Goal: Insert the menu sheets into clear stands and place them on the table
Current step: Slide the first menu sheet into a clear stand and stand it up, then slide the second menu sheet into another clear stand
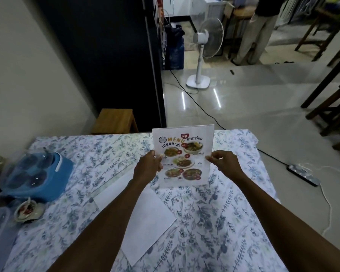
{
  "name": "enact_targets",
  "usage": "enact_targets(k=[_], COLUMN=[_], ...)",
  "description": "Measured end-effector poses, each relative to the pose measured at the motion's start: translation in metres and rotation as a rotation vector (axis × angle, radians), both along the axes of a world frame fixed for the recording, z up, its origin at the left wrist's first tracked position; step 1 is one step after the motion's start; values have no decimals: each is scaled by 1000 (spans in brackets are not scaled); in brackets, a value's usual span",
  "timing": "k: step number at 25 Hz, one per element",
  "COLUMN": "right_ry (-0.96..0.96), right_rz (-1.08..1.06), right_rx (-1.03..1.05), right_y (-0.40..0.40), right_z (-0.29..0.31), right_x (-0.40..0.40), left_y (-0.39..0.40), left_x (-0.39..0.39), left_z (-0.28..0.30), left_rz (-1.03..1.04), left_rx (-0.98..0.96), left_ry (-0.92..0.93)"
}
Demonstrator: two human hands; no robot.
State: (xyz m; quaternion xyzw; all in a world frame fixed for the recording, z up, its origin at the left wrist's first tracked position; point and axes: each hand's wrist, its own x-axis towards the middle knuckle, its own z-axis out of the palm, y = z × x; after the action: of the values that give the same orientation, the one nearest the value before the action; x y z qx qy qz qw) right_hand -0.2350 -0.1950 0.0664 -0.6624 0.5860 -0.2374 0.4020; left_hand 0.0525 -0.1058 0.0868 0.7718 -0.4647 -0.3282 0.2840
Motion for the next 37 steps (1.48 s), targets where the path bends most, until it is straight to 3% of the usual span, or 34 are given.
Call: enact_targets(k=[9, 13, 23, 28, 32, 37], right_ry=[38, -13, 174, 469, 614, 538], right_rz=[-227, -296, -136, -100, -10, -89], right_rx=[132, 232, 341, 94, 132, 184], right_y=[53, 96, 191, 217, 243, 273], right_z=[4, 5, -58, -85, -92, -95], right_x=[23, 62, 171, 189, 196, 202], left_y=[40, 79, 180, 219, 246, 264], left_x=[23, 48, 124, 138, 131, 134], left_z=[-2, -10, -72, -90, -100, -97], left_rz=[-45, -69, -83, -67, -25, 102], left_rx=[107, 109, 247, 313, 375, 303], left_ry=[-63, 29, 103, 91, 153, 198])
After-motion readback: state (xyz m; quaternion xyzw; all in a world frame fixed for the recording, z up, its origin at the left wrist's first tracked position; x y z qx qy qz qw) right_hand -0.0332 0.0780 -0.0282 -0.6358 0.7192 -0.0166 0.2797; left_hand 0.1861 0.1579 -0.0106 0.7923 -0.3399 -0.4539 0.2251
